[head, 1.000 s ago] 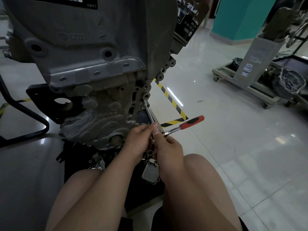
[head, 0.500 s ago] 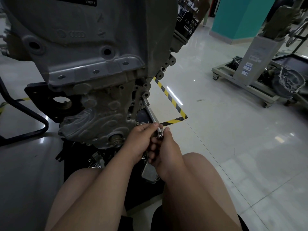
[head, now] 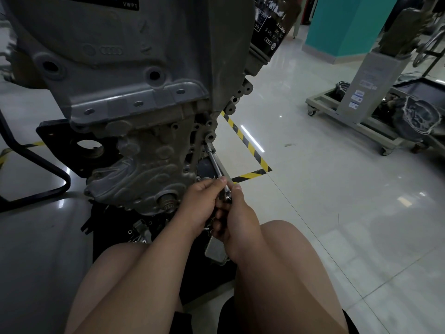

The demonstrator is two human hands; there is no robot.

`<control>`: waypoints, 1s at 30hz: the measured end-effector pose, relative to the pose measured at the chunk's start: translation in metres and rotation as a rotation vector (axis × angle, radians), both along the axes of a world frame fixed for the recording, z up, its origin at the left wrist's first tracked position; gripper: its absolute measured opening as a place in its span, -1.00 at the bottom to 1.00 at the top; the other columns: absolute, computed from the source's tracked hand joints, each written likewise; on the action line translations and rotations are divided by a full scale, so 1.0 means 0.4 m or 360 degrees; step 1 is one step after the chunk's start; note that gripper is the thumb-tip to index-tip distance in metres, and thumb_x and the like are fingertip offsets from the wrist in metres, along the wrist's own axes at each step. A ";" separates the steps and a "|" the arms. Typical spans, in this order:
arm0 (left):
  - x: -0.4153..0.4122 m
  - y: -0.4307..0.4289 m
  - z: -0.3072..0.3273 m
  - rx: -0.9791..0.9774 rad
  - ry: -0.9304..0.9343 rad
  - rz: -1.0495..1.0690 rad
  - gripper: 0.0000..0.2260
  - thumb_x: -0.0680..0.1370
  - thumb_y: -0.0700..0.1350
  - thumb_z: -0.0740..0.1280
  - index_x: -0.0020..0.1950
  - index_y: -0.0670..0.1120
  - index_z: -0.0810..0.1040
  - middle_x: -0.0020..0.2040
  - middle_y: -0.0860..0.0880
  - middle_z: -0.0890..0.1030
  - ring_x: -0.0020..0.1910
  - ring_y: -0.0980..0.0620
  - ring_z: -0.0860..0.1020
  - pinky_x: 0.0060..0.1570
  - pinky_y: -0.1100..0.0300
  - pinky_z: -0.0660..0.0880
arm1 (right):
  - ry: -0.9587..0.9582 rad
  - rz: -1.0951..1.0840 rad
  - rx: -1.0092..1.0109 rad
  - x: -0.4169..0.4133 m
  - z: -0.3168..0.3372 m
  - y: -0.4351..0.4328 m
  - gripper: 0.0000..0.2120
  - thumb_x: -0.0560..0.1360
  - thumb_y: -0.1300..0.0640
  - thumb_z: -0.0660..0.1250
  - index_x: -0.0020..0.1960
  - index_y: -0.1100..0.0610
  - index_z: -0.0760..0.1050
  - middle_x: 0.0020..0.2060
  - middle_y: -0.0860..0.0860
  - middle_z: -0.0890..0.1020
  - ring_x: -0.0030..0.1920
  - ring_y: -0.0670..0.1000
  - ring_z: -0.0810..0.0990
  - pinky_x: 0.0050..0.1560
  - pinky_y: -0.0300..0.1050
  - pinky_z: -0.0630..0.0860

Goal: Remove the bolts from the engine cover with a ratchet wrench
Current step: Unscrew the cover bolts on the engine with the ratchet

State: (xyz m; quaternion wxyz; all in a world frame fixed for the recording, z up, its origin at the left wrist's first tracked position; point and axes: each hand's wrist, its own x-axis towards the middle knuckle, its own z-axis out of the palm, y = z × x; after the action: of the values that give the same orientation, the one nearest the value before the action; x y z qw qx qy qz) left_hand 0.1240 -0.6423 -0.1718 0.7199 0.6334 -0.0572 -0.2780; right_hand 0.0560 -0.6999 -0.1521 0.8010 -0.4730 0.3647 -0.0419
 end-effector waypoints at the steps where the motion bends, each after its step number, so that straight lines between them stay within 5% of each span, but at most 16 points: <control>1: 0.001 -0.002 -0.002 -0.0006 -0.0019 0.0019 -0.74 0.58 -0.02 0.31 -0.05 -0.21 0.61 -0.49 -0.06 0.37 -0.61 0.02 0.32 -0.58 0.31 0.30 | -0.0012 -0.0028 -0.0093 -0.001 -0.004 0.000 -0.54 0.61 -0.20 0.14 -0.27 0.07 0.55 -0.58 -0.02 0.45 -0.62 -0.07 0.36 -0.49 -0.25 0.33; 8: 0.007 -0.006 -0.001 0.0005 -0.0079 0.0039 -0.75 0.57 -0.02 0.32 -0.25 -0.03 0.69 -0.38 -0.05 0.54 -0.46 0.05 0.42 -0.50 0.32 0.34 | -0.0138 -0.0184 -0.0399 -0.013 -0.008 0.000 -0.71 0.51 0.00 0.40 -0.21 0.17 0.41 -0.48 0.00 0.47 -0.47 -0.06 0.44 -0.46 -0.23 0.44; 16: 0.007 0.001 0.005 -0.0032 -0.0056 -0.0013 -0.67 0.57 0.03 0.32 -0.38 -0.04 0.55 -0.53 -0.10 0.41 -0.62 0.00 0.34 -0.58 0.29 0.32 | -0.0022 -0.0038 -0.0255 -0.006 -0.001 0.002 -0.47 0.59 -0.18 0.19 -0.36 0.19 0.47 -0.58 0.02 0.46 -0.61 -0.05 0.40 -0.58 -0.32 0.31; 30: 0.003 0.009 0.011 0.0064 -0.0051 -0.0059 -0.64 0.57 0.10 0.29 -0.38 -0.02 0.55 -0.57 -0.08 0.39 -0.69 0.00 0.31 -0.59 0.28 0.33 | -0.0137 0.0008 0.0061 -0.005 0.010 -0.002 -0.60 0.58 -0.18 0.24 -0.23 0.06 0.65 -0.56 -0.02 0.40 -0.60 -0.04 0.34 -0.52 -0.24 0.30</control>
State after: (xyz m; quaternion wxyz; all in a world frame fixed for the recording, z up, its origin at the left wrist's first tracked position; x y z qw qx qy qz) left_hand 0.1252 -0.6389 -0.1675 0.7007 0.6510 -0.0749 -0.2823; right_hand 0.0542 -0.7007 -0.1479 0.8250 -0.4561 0.3293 -0.0532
